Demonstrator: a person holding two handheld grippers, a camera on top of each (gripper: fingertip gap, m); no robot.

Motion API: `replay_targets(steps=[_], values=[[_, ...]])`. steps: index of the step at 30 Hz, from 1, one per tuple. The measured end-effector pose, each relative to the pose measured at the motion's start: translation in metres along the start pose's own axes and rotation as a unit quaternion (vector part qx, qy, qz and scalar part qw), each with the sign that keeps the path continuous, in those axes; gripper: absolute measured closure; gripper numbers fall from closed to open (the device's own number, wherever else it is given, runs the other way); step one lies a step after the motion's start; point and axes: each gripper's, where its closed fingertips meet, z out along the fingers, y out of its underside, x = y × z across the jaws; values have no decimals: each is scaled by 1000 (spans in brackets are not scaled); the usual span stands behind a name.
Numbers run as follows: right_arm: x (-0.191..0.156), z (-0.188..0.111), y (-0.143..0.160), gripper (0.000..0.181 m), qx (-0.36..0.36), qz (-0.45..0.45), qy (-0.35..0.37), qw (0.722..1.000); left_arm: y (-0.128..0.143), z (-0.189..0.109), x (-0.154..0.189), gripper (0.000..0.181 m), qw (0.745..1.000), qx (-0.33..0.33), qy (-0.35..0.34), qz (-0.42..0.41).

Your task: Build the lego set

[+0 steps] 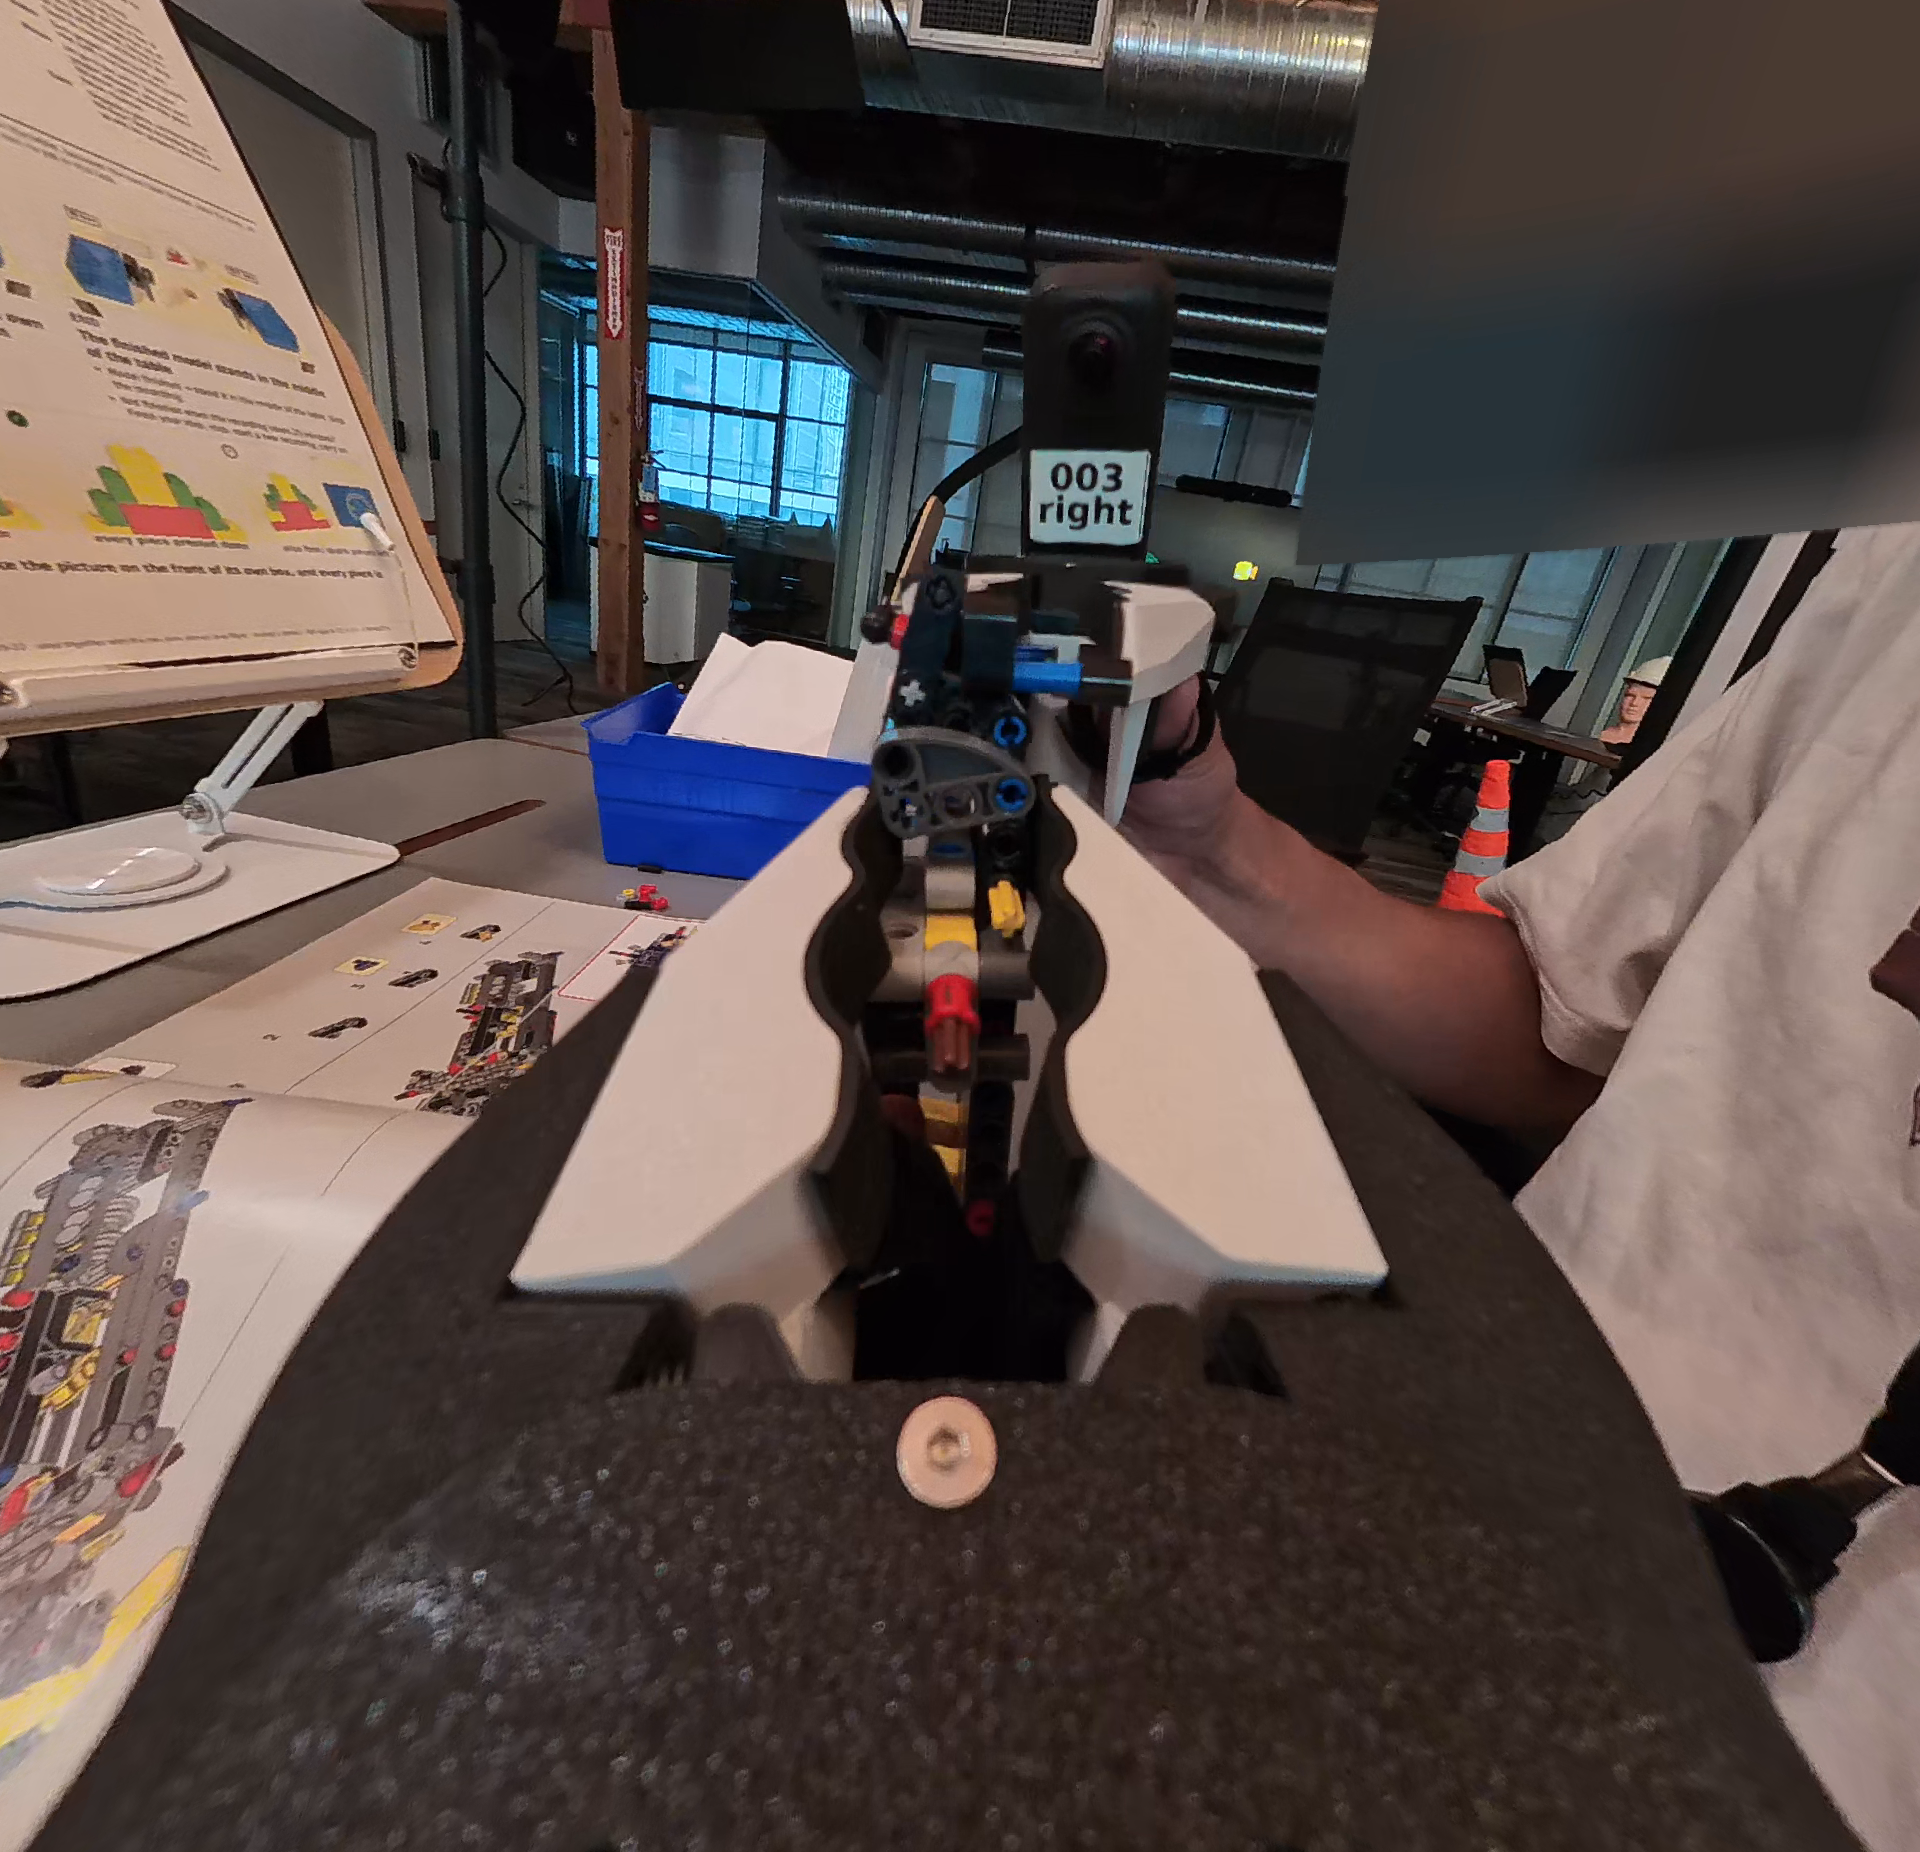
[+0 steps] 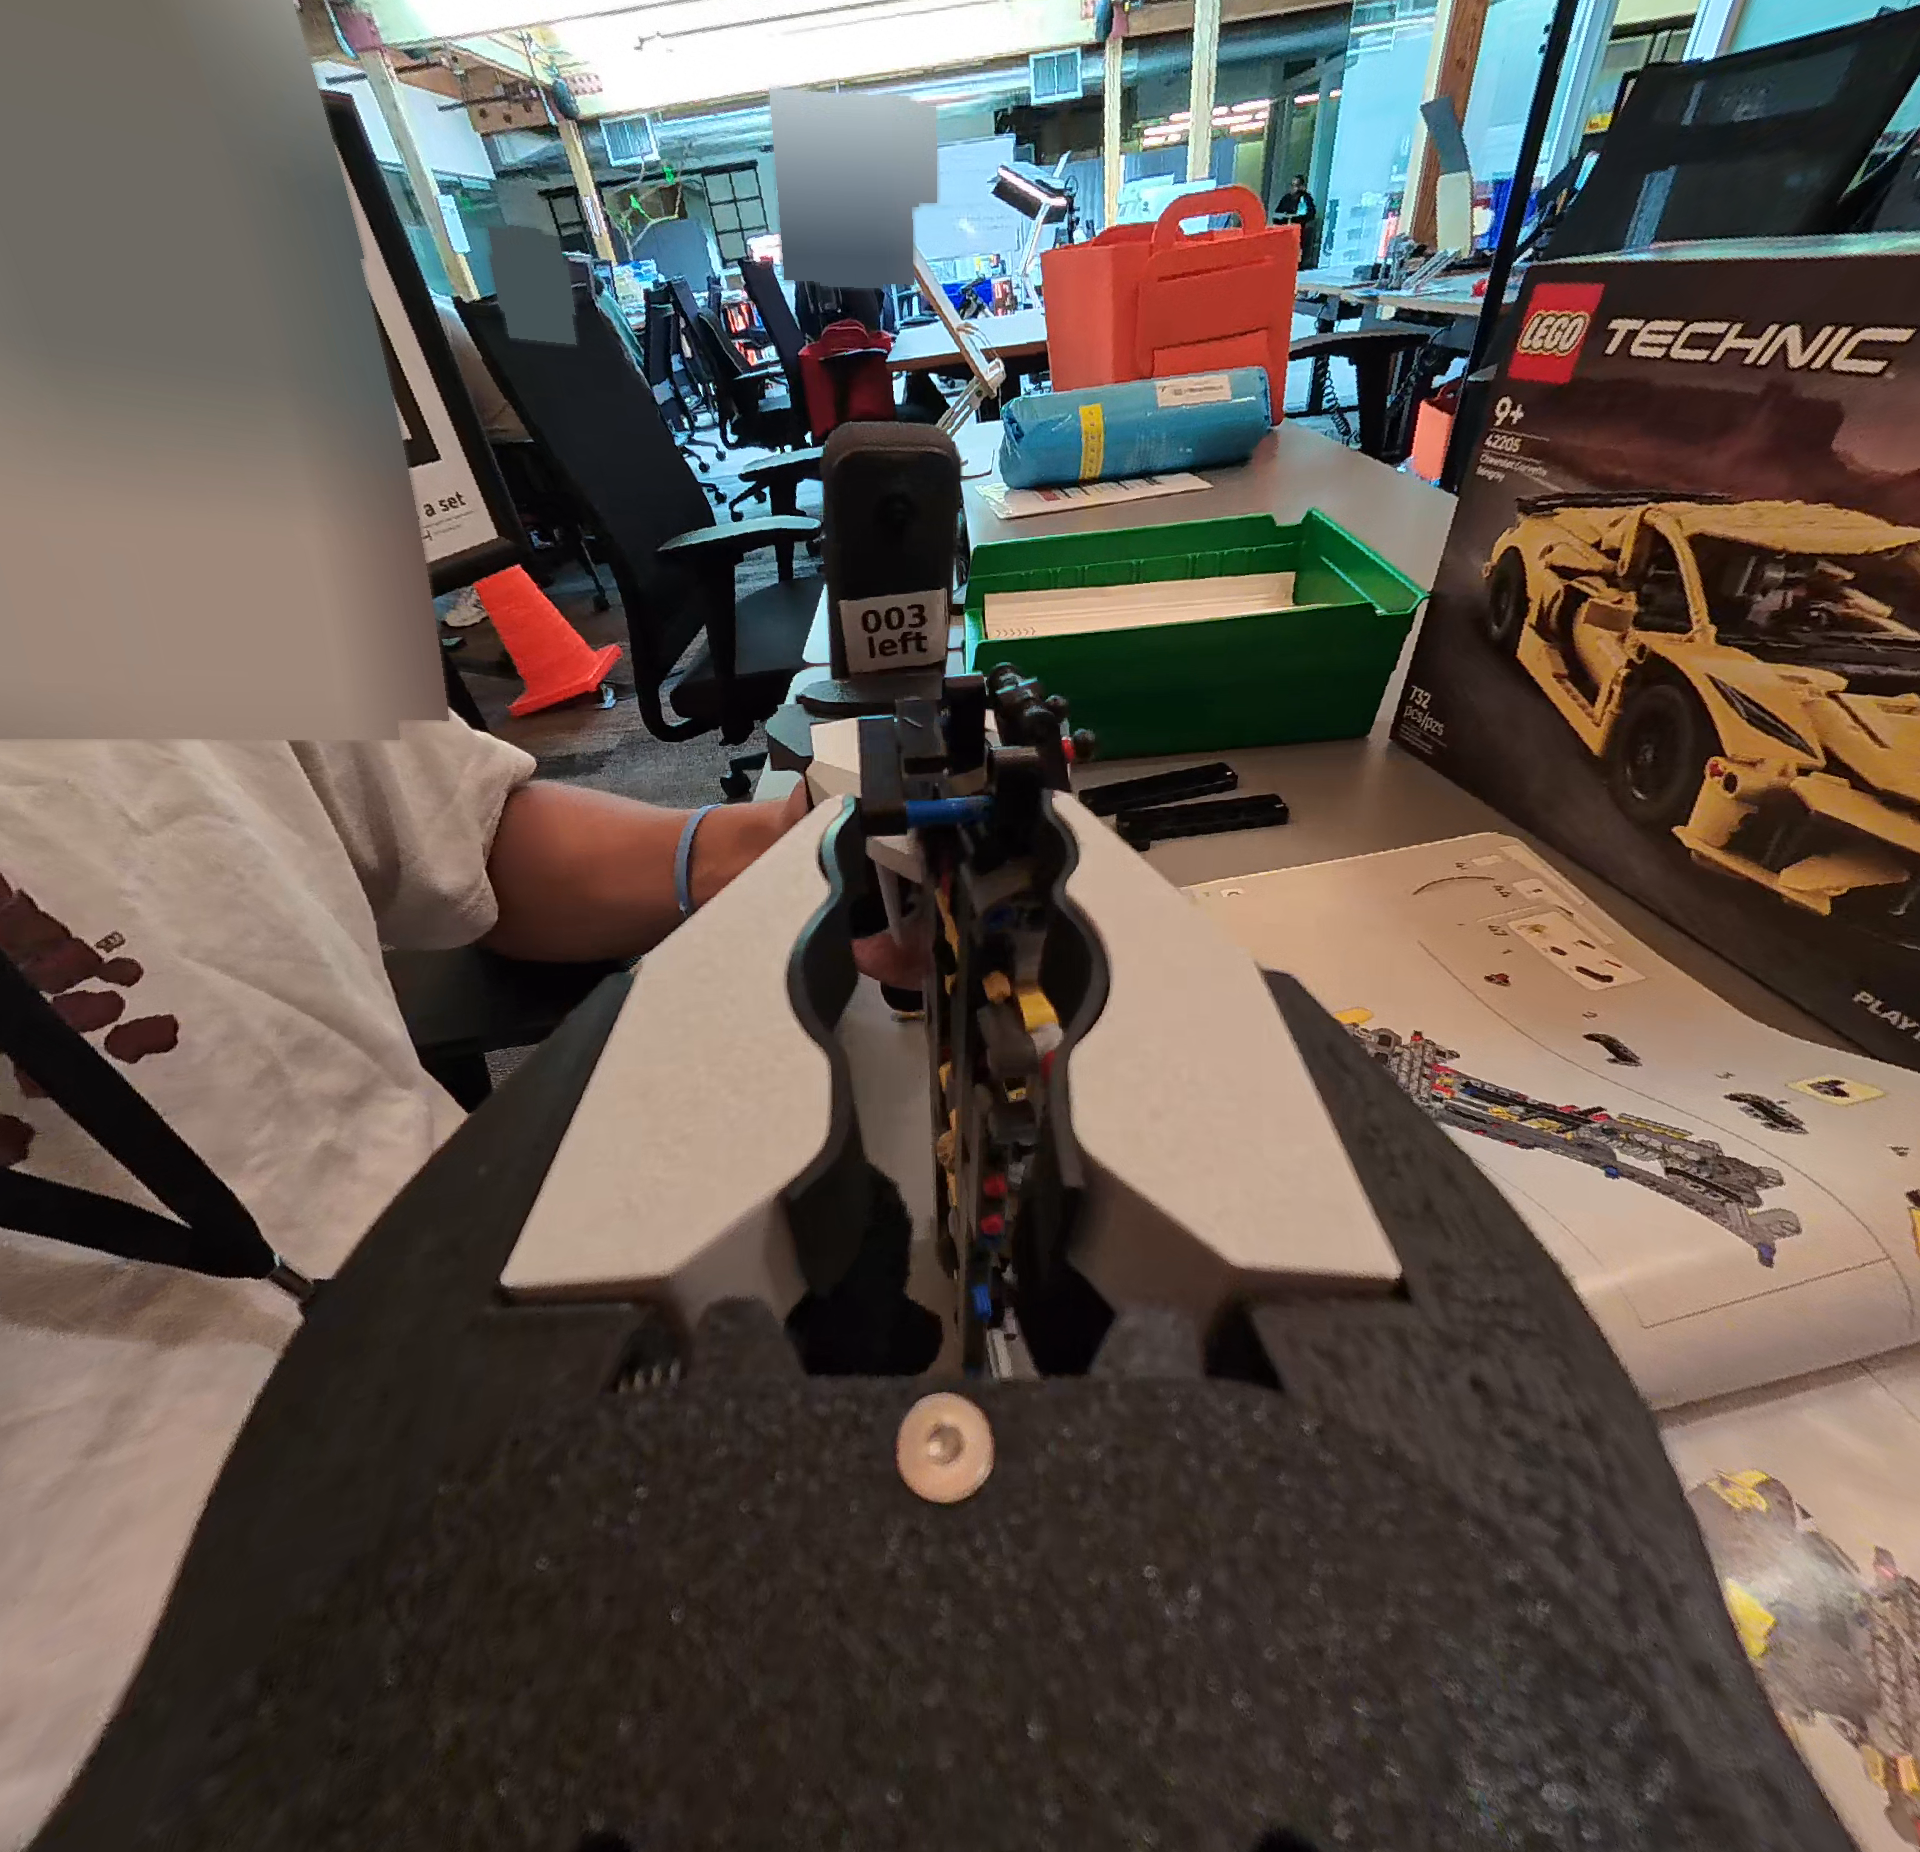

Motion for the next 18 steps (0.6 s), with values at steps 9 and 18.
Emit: replay_targets(steps=[9,18], values=[[0,-6,1,158,14,-7,2,1000,3,4,5,160,1000,-11,17,-21],[9,-9,0,158,5,11,21,1000,-10,-6,-10,133,998,-20,-51,44]])
